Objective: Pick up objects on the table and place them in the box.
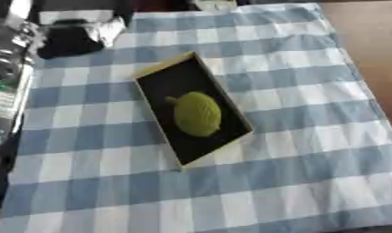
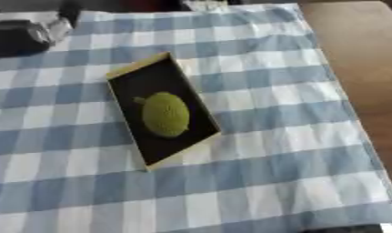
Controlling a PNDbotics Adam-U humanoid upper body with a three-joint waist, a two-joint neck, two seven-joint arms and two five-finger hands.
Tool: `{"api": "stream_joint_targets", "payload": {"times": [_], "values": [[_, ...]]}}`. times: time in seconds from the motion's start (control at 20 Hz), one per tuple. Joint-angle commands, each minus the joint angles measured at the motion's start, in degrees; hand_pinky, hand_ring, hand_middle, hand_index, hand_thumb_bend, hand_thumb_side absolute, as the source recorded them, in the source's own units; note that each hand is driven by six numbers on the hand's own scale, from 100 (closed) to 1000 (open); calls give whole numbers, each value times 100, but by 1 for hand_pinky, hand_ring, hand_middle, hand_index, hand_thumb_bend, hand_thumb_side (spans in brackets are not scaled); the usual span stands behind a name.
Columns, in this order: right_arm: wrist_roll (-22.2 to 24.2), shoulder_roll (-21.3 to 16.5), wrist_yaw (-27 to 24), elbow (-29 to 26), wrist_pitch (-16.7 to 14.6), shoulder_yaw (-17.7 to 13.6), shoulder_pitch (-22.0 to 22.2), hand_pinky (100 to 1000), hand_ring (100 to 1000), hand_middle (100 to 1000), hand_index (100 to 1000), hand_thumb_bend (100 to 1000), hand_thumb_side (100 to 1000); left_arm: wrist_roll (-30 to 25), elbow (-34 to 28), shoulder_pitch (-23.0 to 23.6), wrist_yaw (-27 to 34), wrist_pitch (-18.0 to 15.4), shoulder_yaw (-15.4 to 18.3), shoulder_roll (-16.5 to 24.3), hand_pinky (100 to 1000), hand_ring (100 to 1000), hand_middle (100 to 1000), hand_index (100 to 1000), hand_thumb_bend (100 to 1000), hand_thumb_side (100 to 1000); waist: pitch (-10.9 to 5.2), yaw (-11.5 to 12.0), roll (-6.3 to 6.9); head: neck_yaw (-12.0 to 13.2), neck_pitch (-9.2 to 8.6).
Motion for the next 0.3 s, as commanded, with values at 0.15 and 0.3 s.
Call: {"api": "stream_joint_targets", "payload": {"times": [0.15,0.3], "values": [[-56,-170,-10,-90,-19,-89,-34,801,658,616,680,100,619,1065,-537,278,794,264,530,401,688,698,793,845,376,270,-136,43,-33,-58,25],[-81,-162,-7,-90,-27,-109,-48,801,658,617,680,100,617,1551,-700,554,1061,249,762,437,685,695,789,837,384,287,-129,66,-54,-76,34]]}}
